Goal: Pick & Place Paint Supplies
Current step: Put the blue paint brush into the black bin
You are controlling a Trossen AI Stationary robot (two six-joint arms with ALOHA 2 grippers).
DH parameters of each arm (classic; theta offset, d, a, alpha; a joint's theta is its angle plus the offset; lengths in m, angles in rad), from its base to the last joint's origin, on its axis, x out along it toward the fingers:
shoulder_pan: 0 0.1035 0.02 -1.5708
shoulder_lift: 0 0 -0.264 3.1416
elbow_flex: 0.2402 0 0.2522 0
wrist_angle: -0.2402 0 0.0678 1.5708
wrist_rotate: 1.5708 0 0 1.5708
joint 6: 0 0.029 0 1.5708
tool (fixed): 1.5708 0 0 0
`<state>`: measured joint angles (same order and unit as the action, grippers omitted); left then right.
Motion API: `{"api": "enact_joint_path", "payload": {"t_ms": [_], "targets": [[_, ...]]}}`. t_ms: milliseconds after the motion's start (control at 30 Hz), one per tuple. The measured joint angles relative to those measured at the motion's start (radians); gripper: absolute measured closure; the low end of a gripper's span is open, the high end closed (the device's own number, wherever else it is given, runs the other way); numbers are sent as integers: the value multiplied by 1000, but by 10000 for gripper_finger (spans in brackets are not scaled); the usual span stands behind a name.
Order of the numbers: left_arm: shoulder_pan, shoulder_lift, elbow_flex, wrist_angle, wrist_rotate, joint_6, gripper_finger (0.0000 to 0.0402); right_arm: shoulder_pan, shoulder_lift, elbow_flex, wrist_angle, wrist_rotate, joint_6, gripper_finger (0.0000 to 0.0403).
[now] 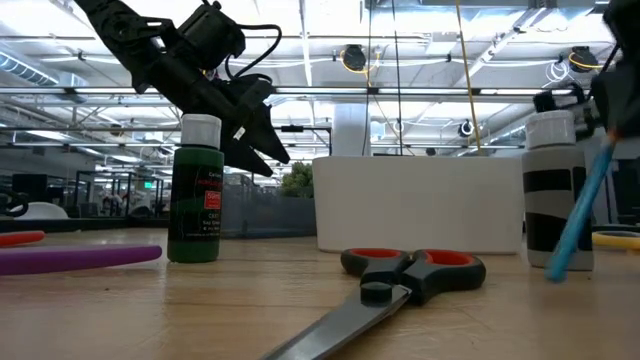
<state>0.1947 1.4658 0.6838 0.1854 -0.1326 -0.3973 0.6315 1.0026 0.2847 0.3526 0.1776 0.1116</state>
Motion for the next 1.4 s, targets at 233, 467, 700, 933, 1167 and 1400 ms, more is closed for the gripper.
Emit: {"api": "enact_joint_path", "payload": {"t_ms": [233, 467, 700, 933, 1167, 1400], "targets": [[0, 0, 0, 0, 0, 0, 130, 8, -34, 0, 194, -1, -139, 403], [0, 0, 0, 0, 0, 0, 130, 8, -35, 0, 431, 0, -237, 403], [0, 0, 0, 0, 0, 0, 131, -11, -26, 1, 555, -53, -323, 403], [0, 0, 0, 0, 0, 0, 131, -24, -27, 2, 433, 164, -243, 391], [0, 0, 0, 0, 0, 0, 131, -23, 18, 2, 52, 90, 41, 288], [0, 0, 0, -1, 0, 0, 130, -22, 222, 1, 99, 26, 165, 228]]}}
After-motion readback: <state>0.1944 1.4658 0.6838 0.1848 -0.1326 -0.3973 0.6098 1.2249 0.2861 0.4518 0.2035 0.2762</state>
